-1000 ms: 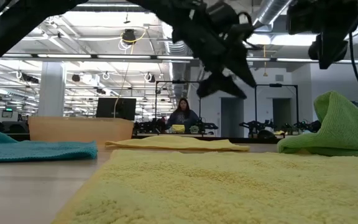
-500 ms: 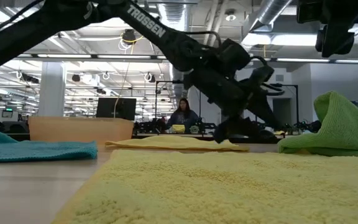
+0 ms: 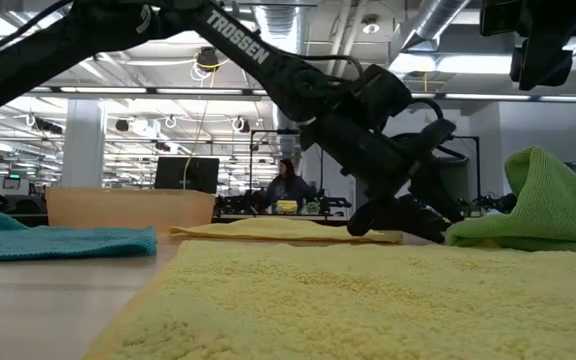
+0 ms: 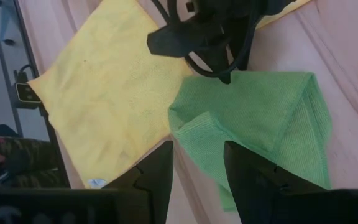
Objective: Fold microfiber towels
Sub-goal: Fold the green microfiber towel
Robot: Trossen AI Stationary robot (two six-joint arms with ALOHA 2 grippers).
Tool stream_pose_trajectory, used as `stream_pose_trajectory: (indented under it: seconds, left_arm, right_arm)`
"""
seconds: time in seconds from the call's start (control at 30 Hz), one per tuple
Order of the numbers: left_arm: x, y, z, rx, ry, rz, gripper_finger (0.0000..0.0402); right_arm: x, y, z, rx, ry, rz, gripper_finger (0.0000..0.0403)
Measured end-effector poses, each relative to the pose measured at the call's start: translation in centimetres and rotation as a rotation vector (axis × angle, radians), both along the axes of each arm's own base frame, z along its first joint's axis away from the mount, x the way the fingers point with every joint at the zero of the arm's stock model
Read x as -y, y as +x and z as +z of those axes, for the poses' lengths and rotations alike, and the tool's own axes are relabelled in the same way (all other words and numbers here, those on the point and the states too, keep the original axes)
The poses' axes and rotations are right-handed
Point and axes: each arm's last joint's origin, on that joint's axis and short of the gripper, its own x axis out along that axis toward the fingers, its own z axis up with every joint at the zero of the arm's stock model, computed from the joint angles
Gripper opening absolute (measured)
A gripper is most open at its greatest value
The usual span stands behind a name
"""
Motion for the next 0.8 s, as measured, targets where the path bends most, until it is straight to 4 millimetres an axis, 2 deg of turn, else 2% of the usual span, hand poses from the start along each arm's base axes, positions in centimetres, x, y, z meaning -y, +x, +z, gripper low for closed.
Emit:
stream_pose_trajectory:
  seconds: [0.3, 0.4, 0.57, 0.7, 0.8]
  left_arm:
    - [1.7, 0.3, -0.1, 0.017, 0.101, -0.006, 0.0148]
    - [1.8, 0.3, -0.1, 0.019, 0.121, 0.003, 0.0115]
    - [1.7, 0.3, -0.2, 0.016, 0.138, 0.006, 0.0018]
    - [0.8, 0.1, -0.1, 0.006, 0.127, 0.004, 0.0005]
    - [-0.2, -0.4, 0.8, -0.013, 0.137, 0.011, 0.0002]
  right_arm:
    - [0.0, 0.0, 0.0, 0.0, 0.0, 0.0, 0.0166]
    - [0.0, 0.0, 0.0, 0.0, 0.0, 0.0, 0.0166]
    - [0.0, 0.0, 0.0, 0.0, -0.001, -0.001, 0.0166]
    - [0.0, 0.0, 0.0, 0.001, -0.007, 0.004, 0.0166]
    - [0.1, 0.1, 0.0, 0.011, -0.05, 0.016, 0.0166]
